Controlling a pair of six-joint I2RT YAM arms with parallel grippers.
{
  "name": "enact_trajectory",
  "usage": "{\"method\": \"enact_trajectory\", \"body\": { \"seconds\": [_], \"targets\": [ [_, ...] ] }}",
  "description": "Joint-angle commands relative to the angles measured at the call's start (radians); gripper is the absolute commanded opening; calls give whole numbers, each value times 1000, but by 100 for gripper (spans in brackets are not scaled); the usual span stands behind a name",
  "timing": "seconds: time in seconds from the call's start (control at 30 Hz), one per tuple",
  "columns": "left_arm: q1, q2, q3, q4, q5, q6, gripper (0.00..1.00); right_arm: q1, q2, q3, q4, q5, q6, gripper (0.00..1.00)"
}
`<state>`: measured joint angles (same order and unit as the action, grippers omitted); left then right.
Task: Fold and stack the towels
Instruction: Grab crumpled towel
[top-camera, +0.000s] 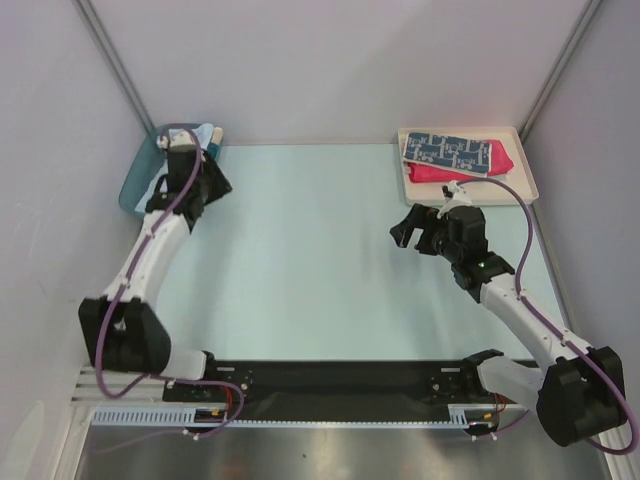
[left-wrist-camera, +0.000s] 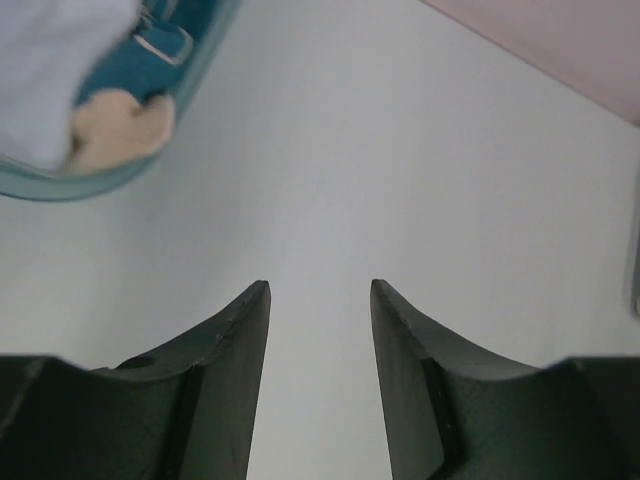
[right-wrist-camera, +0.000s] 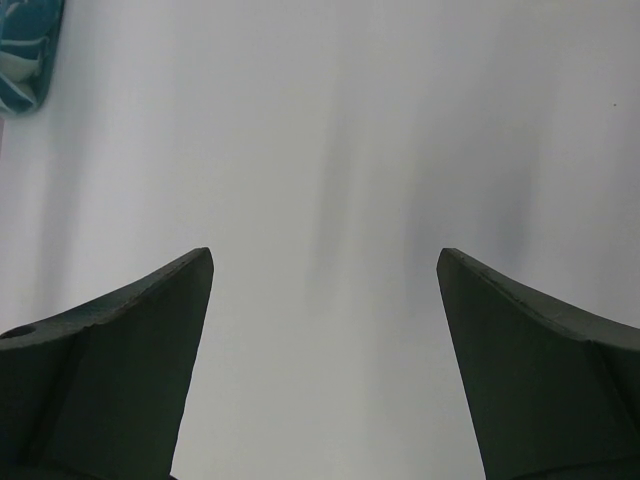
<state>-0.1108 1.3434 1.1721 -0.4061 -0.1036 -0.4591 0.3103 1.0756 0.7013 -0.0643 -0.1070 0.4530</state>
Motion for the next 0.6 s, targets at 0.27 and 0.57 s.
{"method": "enact_trajectory", "body": {
  "seconds": [0.27, 0.57],
  "targets": [
    [250, 563, 529, -42, -211, -134, 50, 3, 3, -6, 54, -29, 12, 100],
    [332, 760, 615, -45, -123, -179, 50, 6, 24, -11, 54, -46, 23, 100]
  ]
}}
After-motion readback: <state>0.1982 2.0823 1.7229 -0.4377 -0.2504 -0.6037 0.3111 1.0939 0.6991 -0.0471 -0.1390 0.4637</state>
